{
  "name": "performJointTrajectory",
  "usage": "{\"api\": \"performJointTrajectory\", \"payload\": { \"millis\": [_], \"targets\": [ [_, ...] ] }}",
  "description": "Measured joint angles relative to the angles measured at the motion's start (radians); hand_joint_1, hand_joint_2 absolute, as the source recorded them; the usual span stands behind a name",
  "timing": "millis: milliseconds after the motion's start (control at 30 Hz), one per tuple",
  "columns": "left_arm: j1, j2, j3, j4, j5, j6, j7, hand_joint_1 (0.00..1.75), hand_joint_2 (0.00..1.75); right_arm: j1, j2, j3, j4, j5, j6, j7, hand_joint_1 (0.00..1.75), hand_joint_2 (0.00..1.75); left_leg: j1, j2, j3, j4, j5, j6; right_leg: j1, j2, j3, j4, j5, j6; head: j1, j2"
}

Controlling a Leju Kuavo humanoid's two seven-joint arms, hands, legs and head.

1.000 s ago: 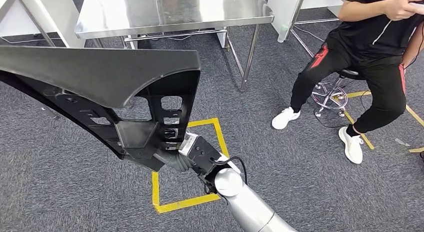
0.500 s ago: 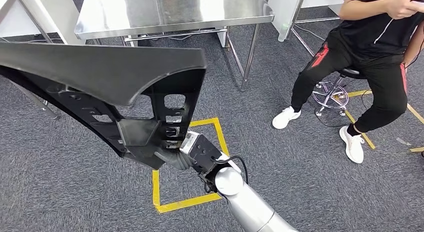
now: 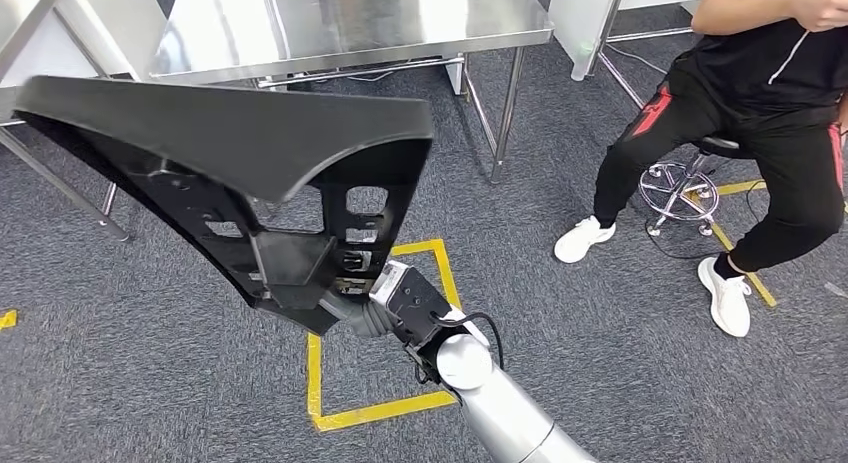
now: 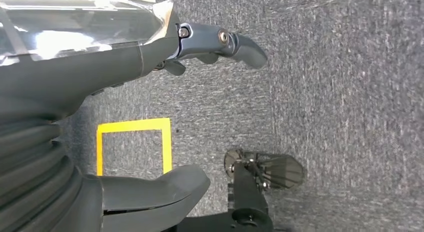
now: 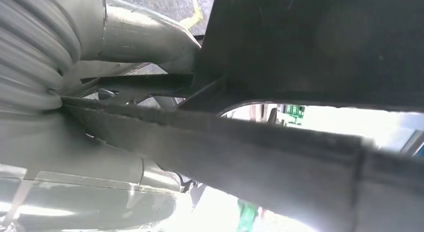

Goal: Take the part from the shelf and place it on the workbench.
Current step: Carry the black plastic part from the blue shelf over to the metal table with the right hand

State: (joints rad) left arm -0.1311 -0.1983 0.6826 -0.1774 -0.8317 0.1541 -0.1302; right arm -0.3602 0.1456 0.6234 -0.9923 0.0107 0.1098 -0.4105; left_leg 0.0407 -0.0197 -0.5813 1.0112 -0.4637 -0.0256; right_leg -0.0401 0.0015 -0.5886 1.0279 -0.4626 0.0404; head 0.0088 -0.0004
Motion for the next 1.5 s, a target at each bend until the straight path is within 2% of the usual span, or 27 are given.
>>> {"api": "performJointTrajectory", "payload": {
  "millis": [67, 133, 167, 200, 233, 300, 367, 433, 533, 600, 667, 700, 733, 800, 833, 867, 933, 1033, 1067, 1133, 1200, 1233, 1267, 1300, 1367, 1400, 1500],
  "targets": [
    [-0.002, 0.000, 0.000, 0.000, -0.003, 0.000, 0.000, 0.00, 1.75, -0.001, 0.001, -0.001, -0.001, 0.000, -0.001, 0.000, 1.75, 1.75, 0.000, 0.011, -0.043, 0.089, -0.040, -0.002, 0.002, -0.001, 0.011, -0.001, -0.007, -0.016, 0.000, 0.000],
    [-0.001, 0.000, 0.000, 0.000, -0.004, 0.000, 0.000, 0.00, 1.75, -0.001, 0.001, -0.002, -0.001, 0.000, -0.002, 0.000, 1.75, 1.75, -0.002, 0.016, -0.126, 0.232, -0.090, -0.002, 0.010, -0.003, 0.018, -0.001, -0.015, -0.028, 0.000, 0.000],
    [-0.001, 0.000, 0.000, 0.000, -0.004, 0.000, 0.000, 0.00, 1.75, 0.000, 0.001, -0.002, -0.001, 0.000, -0.002, 0.000, 1.75, 1.75, -0.002, 0.016, -0.162, 0.281, -0.096, 0.001, 0.014, -0.003, 0.021, -0.001, -0.019, -0.032, 0.000, 0.000],
    [0.000, 0.000, 0.000, 0.000, -0.004, 0.000, 0.000, 0.00, 1.75, 0.000, 0.001, -0.002, -0.001, 0.000, -0.002, 0.000, 1.75, 1.75, -0.003, 0.016, -0.180, 0.294, -0.083, 0.005, 0.018, -0.002, 0.025, -0.001, -0.022, -0.035, 0.000, 0.000],
    [0.000, 0.000, 0.000, 0.000, -0.004, 0.000, 0.000, 0.00, 1.75, 0.001, 0.001, -0.002, -0.001, 0.000, -0.002, 0.000, 1.75, 1.75, -0.004, 0.016, -0.178, 0.267, -0.051, 0.011, 0.021, -0.002, 0.032, -0.001, -0.027, -0.037, 0.000, 0.000],
    [0.000, 0.000, 0.000, 0.000, -0.004, 0.000, 0.000, 0.00, 1.75, 0.001, 0.002, -0.002, -0.001, 0.000, -0.002, 0.000, 1.75, 1.75, -0.011, 0.018, -0.127, 0.136, 0.032, 0.028, 0.024, 0.000, 0.046, -0.001, -0.038, -0.037, 0.000, 0.000],
    [-0.002, 0.001, 0.000, 0.000, -0.004, 0.000, 0.000, 0.00, 1.75, 0.000, 0.004, -0.003, -0.002, 0.000, -0.002, 0.000, 1.75, 1.75, -0.022, 0.023, -0.083, 0.037, 0.064, 0.039, 0.029, 0.000, 0.052, -0.002, -0.049, -0.029, 0.000, 0.000],
    [-0.003, 0.002, 0.000, 0.000, -0.003, -0.001, 0.001, 0.00, 1.75, 0.000, 0.005, -0.003, -0.002, 0.000, -0.002, 0.000, 1.75, 1.75, -0.031, 0.024, -0.075, 0.019, 0.053, 0.040, 0.031, -0.002, 0.052, -0.005, -0.055, -0.018, 0.000, 0.000],
    [-0.004, 0.002, 0.000, 0.000, -0.003, -0.001, 0.002, 0.00, 1.75, -0.002, 0.007, -0.003, -0.003, 0.000, -0.002, 0.000, 1.75, 1.75, -0.028, 0.018, -0.057, 0.001, 0.050, 0.050, 0.027, -0.006, 0.042, 0.023, -0.075, -0.007, 0.001, 0.000],
    [-0.005, 0.001, 0.000, 0.000, -0.003, -0.002, 0.002, 0.00, 1.75, -0.003, 0.004, -0.002, -0.003, -0.001, -0.003, 0.000, 1.75, 1.75, -0.027, 0.016, -0.045, -0.005, 0.045, 0.058, 0.027, -0.004, -0.017, 0.130, -0.111, -0.010, 0.002, 0.000],
    [-0.005, 0.001, 0.000, 0.000, -0.003, -0.002, 0.002, 0.00, 1.75, 0.001, -0.002, -0.002, -0.002, -0.002, -0.003, 0.000, 1.75, 1.75, -0.027, 0.012, -0.038, -0.005, 0.036, 0.062, 0.027, -0.003, -0.102, 0.257, -0.142, -0.009, 0.002, 0.000],
    [-0.005, 0.001, 0.000, 0.000, -0.003, -0.002, 0.002, 0.00, 1.75, 0.003, -0.005, -0.002, -0.002, -0.002, -0.003, 0.000, 1.75, 1.75, -0.027, 0.010, -0.033, -0.005, 0.031, 0.062, 0.027, -0.003, -0.129, 0.284, -0.137, -0.003, 0.002, 0.000],
    [-0.005, 0.001, 0.000, 0.000, -0.003, -0.002, 0.002, 0.00, 1.75, 0.005, -0.007, -0.002, -0.002, -0.002, -0.004, 0.000, 1.75, 1.75, -0.027, 0.007, -0.025, -0.004, 0.026, 0.060, 0.026, -0.003, -0.135, 0.268, -0.115, 0.007, 0.002, 0.000],
    [-0.005, 0.000, 0.000, 0.000, -0.003, -0.002, 0.002, 0.00, 1.75, 0.006, -0.009, -0.002, -0.002, -0.002, -0.005, 0.000, 1.75, 1.75, -0.027, 0.002, -0.007, -0.003, 0.011, 0.054, 0.023, -0.003, -0.091, 0.134, -0.033, 0.026, 0.002, 0.000],
    [-0.005, 0.000, 0.000, 0.000, -0.003, -0.002, 0.002, 0.00, 1.75, 0.006, -0.010, -0.002, -0.002, -0.002, -0.005, 0.000, 1.75, 1.75, -0.029, 0.000, 0.000, -0.002, 0.004, 0.048, 0.024, -0.003, -0.062, 0.067, 0.000, 0.027, 0.003, 0.000],
    [-0.005, 0.000, 0.000, 0.000, -0.003, -0.001, 0.002, 0.00, 1.75, 0.006, -0.010, -0.002, -0.002, -0.003, -0.006, 0.000, 1.75, 1.75, -0.032, -0.001, 0.003, 0.000, -0.003, 0.043, 0.025, -0.003, -0.042, 0.020, 0.020, 0.022, 0.002, 0.000],
    [-0.005, 0.000, 0.000, 0.000, -0.003, 0.000, 0.002, 0.00, 1.75, 0.006, -0.010, -0.002, -0.001, -0.004, -0.007, 0.000, 1.75, 1.75, -0.034, -0.001, 0.005, 0.000, -0.010, 0.034, 0.030, -0.001, -0.031, 0.000, 0.023, 0.001, 0.002, 0.000],
    [-0.006, 0.000, 0.000, 0.000, -0.002, 0.002, 0.002, 0.00, 1.75, 0.004, -0.007, -0.003, -0.002, -0.008, -0.008, 0.000, 1.75, 1.75, -0.029, 0.003, -0.003, 0.020, -0.028, 0.019, 0.023, 0.001, -0.022, -0.003, 0.017, -0.025, 0.001, 0.000],
    [-0.006, 0.000, 0.000, 0.000, 0.000, 0.002, 0.002, 0.00, 1.75, 0.003, -0.005, -0.003, -0.002, -0.010, -0.008, 0.000, 1.75, 1.75, -0.028, 0.006, -0.021, 0.058, -0.045, 0.015, 0.019, 0.001, -0.016, -0.004, 0.013, -0.033, 0.000, 0.000],
    [-0.005, 0.000, 0.000, 0.000, 0.004, 0.005, 0.002, 0.00, 1.75, 0.002, -0.002, -0.003, -0.002, -0.011, -0.008, 0.000, 1.75, 1.75, -0.026, 0.013, -0.094, 0.187, -0.090, 0.007, 0.020, 0.001, -0.004, -0.004, 0.003, -0.047, -0.001, 0.000],
    [-0.003, 0.000, 0.000, 0.000, 0.006, 0.008, 0.002, 0.00, 1.75, 0.003, -0.001, -0.003, -0.002, -0.011, -0.006, 0.000, 1.75, 1.75, -0.024, 0.015, -0.164, 0.284, -0.103, 0.005, 0.023, 0.001, 0.007, -0.004, -0.007, -0.051, -0.001, 0.000],
    [-0.002, 0.000, 0.001, 0.000, 0.007, 0.010, 0.002, 0.00, 1.75, 0.003, 0.000, -0.003, -0.002, -0.011, -0.005, 0.000, 1.75, 1.75, -0.024, 0.016, -0.175, 0.282, -0.084, 0.006, 0.024, 0.002, 0.014, -0.004, -0.013, -0.051, 0.000, 0.000],
    [-0.001, 0.000, 0.001, 0.000, 0.008, 0.011, 0.002, 0.00, 1.75, 0.003, 0.001, -0.003, -0.002, -0.011, -0.004, 0.000, 1.75, 1.75, -0.024, 0.016, -0.164, 0.239, -0.045, 0.011, 0.024, 0.003, 0.023, -0.004, -0.020, -0.049, 0.000, 0.000],
    [-0.001, 0.000, 0.001, 0.000, 0.008, 0.012, 0.002, 0.00, 1.75, 0.003, 0.003, -0.003, -0.002, -0.011, -0.004, 0.000, 1.75, 1.75, -0.025, 0.017, -0.137, 0.169, 0.000, 0.017, 0.024, 0.004, 0.033, -0.005, -0.027, -0.047, 0.000, 0.000],
    [-0.002, 0.001, 0.001, 0.000, 0.009, 0.012, 0.002, 0.00, 1.75, 0.001, 0.008, -0.003, -0.002, -0.011, -0.004, 0.000, 1.75, 1.75, -0.030, 0.019, -0.081, 0.050, 0.045, 0.030, 0.027, 0.005, 0.047, -0.007, -0.040, -0.038, 0.000, 0.000],
    [-0.003, 0.001, 0.001, 0.000, 0.009, 0.012, 0.001, 0.00, 1.75, 0.000, 0.009, -0.003, -0.002, -0.011, -0.004, 0.000, 1.75, 1.75, -0.035, 0.019, -0.066, 0.022, 0.045, 0.036, 0.029, 0.005, 0.051, -0.009, -0.044, -0.032, 0.000, 0.000],
    [-0.003, 0.001, 0.001, 0.000, 0.010, 0.014, 0.001, 0.00, 1.75, -0.001, 0.012, -0.003, -0.002, -0.011, -0.004, 0.001, 1.75, 1.75, -0.041, 0.016, -0.043, 0.000, 0.028, 0.055, 0.030, 0.003, 0.058, 0.000, -0.041, -0.009, 0.000, 0.000]
  ]
}}
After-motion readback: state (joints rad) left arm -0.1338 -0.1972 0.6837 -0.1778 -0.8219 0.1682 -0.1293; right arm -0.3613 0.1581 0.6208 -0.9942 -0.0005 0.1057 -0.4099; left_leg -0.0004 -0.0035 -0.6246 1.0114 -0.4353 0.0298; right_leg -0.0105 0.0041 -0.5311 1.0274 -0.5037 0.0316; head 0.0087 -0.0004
